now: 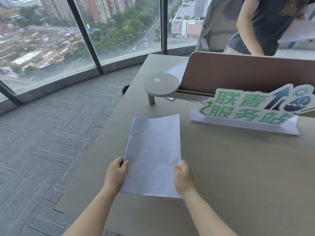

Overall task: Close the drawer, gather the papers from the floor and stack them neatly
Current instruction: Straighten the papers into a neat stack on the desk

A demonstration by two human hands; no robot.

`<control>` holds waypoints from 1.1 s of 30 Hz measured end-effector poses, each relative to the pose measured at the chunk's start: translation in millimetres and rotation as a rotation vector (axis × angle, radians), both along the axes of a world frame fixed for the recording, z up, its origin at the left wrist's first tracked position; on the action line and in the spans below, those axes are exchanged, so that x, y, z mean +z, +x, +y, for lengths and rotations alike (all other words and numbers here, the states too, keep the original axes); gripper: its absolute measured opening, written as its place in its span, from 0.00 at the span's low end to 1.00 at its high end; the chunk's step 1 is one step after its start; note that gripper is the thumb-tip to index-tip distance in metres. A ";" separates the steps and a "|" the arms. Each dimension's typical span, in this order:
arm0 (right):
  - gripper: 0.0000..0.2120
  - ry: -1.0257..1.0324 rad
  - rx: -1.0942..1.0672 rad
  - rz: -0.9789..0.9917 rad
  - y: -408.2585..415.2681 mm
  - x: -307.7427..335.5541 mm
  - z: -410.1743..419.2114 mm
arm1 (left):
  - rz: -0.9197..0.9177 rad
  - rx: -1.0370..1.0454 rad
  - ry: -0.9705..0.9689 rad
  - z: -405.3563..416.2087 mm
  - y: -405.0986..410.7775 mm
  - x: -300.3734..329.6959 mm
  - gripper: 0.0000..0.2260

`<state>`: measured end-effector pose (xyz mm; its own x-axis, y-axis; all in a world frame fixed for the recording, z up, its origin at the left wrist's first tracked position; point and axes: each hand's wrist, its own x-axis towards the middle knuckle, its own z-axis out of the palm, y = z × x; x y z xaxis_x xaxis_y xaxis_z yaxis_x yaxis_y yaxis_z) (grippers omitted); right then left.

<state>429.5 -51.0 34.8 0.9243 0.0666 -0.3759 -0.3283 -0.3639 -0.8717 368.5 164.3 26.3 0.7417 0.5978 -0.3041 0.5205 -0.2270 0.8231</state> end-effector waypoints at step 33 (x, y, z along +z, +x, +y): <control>0.05 -0.419 -0.005 0.081 46.2 -61.4 135.1 | 0.205 0.000 0.234 137.0 62.8 -58.8 0.10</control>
<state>475.7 84.1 -26.6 0.8906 -0.1116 -0.4409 -0.3921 -0.6796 -0.6200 431.2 301.3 -32.5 0.6788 0.6695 -0.3018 0.6705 -0.3975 0.6264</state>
